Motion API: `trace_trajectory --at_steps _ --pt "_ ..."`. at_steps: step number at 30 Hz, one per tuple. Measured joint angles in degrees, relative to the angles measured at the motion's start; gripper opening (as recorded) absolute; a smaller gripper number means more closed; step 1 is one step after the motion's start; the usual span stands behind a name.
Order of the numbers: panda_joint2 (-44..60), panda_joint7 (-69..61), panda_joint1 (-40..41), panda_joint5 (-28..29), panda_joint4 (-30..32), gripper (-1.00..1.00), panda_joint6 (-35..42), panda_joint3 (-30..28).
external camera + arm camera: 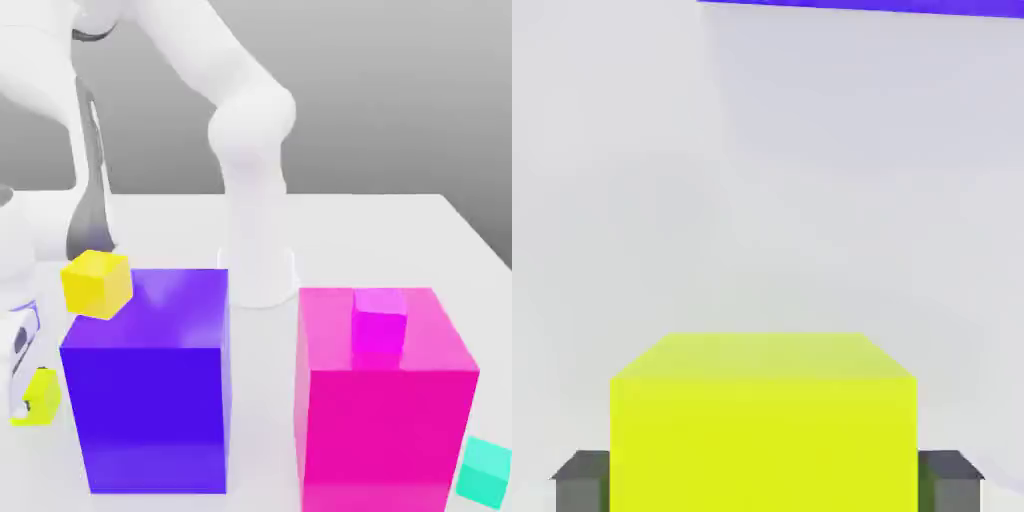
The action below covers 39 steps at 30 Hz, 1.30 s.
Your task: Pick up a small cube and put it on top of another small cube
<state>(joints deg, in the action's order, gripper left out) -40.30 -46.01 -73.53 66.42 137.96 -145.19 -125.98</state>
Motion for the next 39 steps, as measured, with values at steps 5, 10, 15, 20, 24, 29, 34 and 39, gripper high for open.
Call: trace_trajectory --at_steps 5,10,15,20,24,29,34,39 --pt "2.5 -2.7 4.0 -4.2 1.4 -1.00 1.6 5.0" --pt "8.2 -2.3 11.7 -13.4 1.5 -1.00 6.5 14.9" --pt "13.2 4.1 17.9 -22.9 -0.2 -1.00 11.5 27.3" --pt "15.2 14.2 24.7 -29.4 -2.5 -1.00 17.8 42.7" --pt "14.5 24.6 27.0 -33.0 -4.5 -1.00 23.1 54.6" --pt "14.4 38.5 25.0 -38.3 -6.5 -1.00 28.5 67.1" --pt "17.0 52.3 19.8 -44.8 -8.4 -1.00 31.2 76.7" --pt "20.5 61.4 13.9 -51.6 -7.6 -1.00 30.3 83.4"
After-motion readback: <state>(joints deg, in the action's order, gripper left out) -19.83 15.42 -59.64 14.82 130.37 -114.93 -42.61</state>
